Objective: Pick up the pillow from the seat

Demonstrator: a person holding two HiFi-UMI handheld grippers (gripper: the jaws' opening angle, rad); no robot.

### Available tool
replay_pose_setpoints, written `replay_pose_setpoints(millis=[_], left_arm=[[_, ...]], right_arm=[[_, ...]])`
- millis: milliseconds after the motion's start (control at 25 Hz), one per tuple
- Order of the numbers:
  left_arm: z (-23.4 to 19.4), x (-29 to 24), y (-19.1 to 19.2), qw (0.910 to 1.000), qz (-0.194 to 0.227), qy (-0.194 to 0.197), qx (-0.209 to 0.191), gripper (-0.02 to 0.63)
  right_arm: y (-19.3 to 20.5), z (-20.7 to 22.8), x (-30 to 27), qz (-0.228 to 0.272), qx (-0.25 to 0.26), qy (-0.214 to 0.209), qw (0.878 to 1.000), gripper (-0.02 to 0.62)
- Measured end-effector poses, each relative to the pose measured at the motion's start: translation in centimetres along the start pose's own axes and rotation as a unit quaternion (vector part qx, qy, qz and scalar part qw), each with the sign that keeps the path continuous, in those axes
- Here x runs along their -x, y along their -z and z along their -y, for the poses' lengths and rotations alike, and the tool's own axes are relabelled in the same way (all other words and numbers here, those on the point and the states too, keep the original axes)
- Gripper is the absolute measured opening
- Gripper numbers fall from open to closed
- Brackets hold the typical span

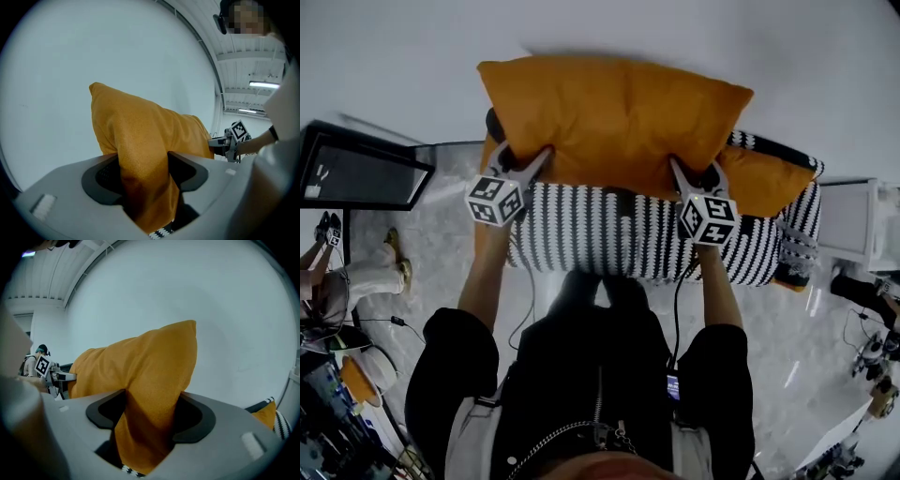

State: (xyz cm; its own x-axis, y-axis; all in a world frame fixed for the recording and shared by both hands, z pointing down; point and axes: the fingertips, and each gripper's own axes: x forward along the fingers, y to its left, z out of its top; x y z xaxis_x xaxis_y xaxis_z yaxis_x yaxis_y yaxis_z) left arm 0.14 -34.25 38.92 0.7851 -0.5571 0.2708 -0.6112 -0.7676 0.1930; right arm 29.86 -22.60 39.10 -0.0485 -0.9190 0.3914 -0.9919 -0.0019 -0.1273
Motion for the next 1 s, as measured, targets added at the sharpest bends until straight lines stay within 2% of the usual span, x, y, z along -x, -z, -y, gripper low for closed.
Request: replay_pose_setpoints(millis=[200,400,680,1000], left_arm=[[1.5,0.9,-2.6,0.9999,0.016,0.004,-0.004,0.298],[3.4,2.7,-3.8,0.9995,0.028,-0.005,-0.011,0.296],[6.5,5.8,-3.7,0.9988,0.033,-0.034,-0.013,0.296],[10.4,9.7,-2.2,0.9981,0.035,-0.050,-0.009,0.295]], right_arm=[[-2.7,-0.1,2.1,0.021,0.012,0.010,1.000,0.319],[-3.6,-0.4,4.3,0.035,0.014,0.001,0.999,0.305],[-3.4,-0.7,7.1,0.037,0.022,-0.025,0.999,0.302],[-1.9,-1.5,11.3,0.030,0.040,-0.033,0.998,0.295]])
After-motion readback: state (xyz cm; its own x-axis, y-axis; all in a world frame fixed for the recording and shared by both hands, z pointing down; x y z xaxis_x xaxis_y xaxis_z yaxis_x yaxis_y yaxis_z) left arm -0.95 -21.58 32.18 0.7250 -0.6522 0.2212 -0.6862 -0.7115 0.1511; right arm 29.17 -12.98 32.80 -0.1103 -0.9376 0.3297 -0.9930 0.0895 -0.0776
